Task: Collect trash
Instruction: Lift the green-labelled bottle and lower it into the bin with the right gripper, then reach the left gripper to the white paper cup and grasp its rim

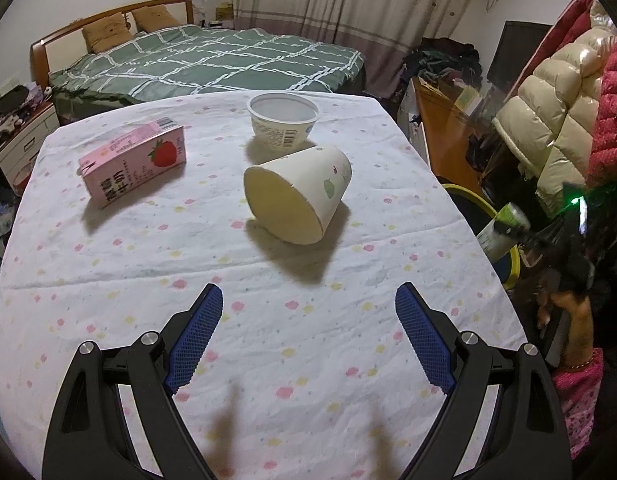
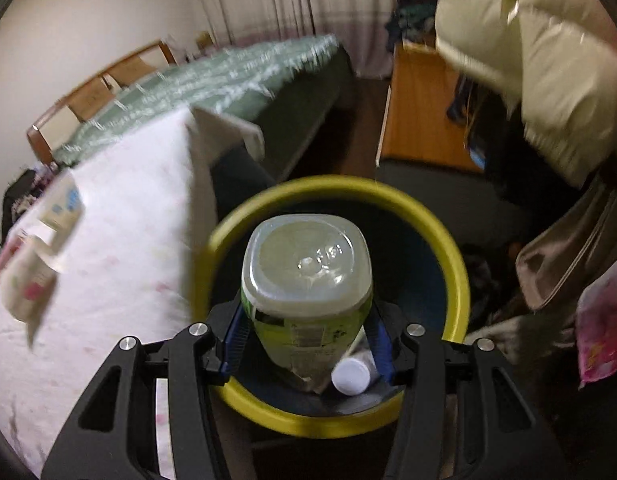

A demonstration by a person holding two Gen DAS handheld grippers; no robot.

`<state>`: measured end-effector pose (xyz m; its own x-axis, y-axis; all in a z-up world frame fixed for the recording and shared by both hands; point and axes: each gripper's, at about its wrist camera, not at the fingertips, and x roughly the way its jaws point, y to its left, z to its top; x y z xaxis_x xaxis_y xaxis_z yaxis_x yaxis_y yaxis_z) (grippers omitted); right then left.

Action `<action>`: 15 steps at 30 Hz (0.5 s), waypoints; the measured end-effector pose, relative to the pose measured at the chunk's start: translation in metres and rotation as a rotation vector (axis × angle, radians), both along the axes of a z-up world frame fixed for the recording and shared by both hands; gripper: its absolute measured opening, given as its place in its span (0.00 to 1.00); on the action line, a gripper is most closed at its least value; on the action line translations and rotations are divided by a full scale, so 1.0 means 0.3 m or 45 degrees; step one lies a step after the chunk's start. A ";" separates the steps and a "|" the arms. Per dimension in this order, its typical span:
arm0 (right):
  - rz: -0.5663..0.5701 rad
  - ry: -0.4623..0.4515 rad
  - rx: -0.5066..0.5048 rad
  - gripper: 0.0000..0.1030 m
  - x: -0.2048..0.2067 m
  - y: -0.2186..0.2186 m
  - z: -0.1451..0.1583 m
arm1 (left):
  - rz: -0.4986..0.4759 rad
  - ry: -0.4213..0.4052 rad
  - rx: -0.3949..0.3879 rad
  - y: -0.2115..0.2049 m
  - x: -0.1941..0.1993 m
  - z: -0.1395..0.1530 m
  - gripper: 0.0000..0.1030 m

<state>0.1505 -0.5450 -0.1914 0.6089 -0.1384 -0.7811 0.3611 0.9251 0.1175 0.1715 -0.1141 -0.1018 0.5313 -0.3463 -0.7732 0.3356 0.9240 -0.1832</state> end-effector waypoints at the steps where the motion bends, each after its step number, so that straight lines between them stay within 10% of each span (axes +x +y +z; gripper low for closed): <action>1: -0.013 0.008 -0.009 0.49 0.001 -0.003 -0.011 | -0.002 0.004 -0.003 -0.005 0.009 -0.004 0.84; 15: -0.007 -0.112 -0.038 0.63 -0.088 0.028 0.117 | -0.049 0.032 0.032 -0.114 0.164 -0.087 0.75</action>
